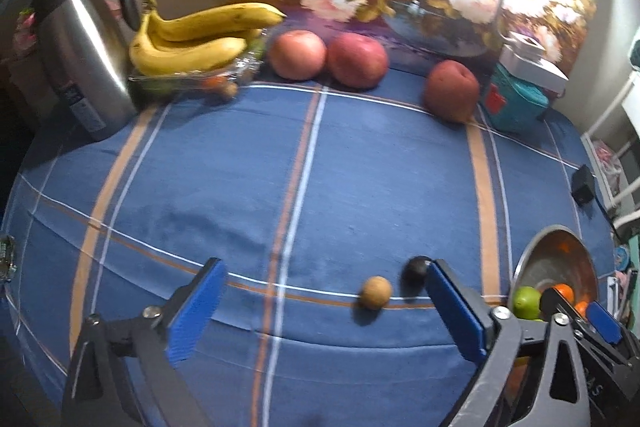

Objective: Organize fruits
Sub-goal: 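Withdraw both open tools from the pan toward the kiwi and plum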

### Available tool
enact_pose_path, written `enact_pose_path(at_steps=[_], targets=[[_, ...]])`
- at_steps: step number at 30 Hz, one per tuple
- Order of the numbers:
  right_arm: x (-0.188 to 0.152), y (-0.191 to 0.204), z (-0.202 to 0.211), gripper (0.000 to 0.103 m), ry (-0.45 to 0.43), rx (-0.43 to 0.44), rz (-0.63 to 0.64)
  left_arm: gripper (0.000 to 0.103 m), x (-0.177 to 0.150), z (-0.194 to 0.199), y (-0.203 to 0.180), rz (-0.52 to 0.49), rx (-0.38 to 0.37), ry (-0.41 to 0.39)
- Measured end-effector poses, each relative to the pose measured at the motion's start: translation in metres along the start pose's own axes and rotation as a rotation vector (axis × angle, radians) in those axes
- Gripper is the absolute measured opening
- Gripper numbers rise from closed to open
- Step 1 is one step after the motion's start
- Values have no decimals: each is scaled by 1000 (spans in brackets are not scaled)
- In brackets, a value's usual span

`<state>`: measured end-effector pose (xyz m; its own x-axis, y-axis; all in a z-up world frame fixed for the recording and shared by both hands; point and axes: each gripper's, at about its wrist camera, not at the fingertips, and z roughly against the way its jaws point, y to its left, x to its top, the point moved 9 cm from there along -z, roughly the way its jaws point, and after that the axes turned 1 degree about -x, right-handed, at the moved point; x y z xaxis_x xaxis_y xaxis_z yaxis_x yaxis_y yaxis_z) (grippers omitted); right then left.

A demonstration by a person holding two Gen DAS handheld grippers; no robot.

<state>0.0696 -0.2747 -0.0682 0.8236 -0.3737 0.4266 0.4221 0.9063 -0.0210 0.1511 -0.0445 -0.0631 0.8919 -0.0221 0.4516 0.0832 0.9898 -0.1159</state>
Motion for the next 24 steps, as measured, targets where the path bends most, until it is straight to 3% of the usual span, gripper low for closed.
enact_pose_path(at_steps=[1, 24], targets=[[0, 2, 0, 88, -2, 4, 1, 103, 1, 0, 4, 3, 6, -4], [-1, 86, 8, 89, -30, 101, 84, 103, 10, 12, 89, 115, 65, -57]])
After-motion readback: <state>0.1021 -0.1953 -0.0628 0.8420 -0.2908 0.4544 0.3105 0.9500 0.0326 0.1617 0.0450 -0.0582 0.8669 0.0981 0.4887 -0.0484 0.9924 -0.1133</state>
